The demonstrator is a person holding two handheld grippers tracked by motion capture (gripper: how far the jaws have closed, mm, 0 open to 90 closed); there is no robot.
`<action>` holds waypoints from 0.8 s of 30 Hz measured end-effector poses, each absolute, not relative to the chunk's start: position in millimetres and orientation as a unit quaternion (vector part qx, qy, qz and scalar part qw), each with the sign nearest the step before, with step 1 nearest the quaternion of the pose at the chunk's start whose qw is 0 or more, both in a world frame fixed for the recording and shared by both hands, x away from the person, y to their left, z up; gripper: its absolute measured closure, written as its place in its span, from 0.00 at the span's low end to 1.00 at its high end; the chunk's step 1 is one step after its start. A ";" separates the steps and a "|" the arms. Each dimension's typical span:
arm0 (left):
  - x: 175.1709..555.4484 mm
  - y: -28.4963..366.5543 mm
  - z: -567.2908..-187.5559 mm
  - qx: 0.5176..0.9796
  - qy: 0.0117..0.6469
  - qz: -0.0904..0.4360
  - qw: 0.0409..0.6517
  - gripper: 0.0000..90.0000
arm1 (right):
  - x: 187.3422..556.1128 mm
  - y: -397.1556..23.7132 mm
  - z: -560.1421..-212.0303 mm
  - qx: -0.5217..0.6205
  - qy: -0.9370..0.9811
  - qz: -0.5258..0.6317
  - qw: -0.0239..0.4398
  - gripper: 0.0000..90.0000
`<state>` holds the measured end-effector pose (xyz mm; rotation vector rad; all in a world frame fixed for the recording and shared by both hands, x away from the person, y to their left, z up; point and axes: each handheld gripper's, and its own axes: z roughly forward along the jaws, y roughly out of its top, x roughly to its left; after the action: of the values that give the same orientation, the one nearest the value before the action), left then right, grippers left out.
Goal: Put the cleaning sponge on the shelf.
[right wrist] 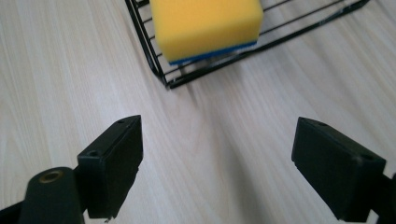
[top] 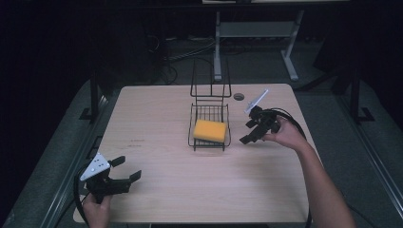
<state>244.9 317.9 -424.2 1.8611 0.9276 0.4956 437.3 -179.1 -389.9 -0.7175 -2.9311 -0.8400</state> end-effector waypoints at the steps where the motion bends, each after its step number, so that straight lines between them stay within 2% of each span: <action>1: 244.9 318.0 -424.2 0.763 0.381 0.203 0.481 0.15 | 436.3 -180.7 -390.7 -0.230 -0.936 -0.268 0.005 0.18; 24: 244.2 317.4 -424.0 0.764 0.380 0.204 0.480 0.15 | 413.0 -210.7 -406.2 -0.248 -0.930 -0.270 0.006 0.18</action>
<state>244.2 317.4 -424.0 1.8644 0.9273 0.4982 413.0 -210.7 -406.2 -0.7774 -2.9118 -0.8454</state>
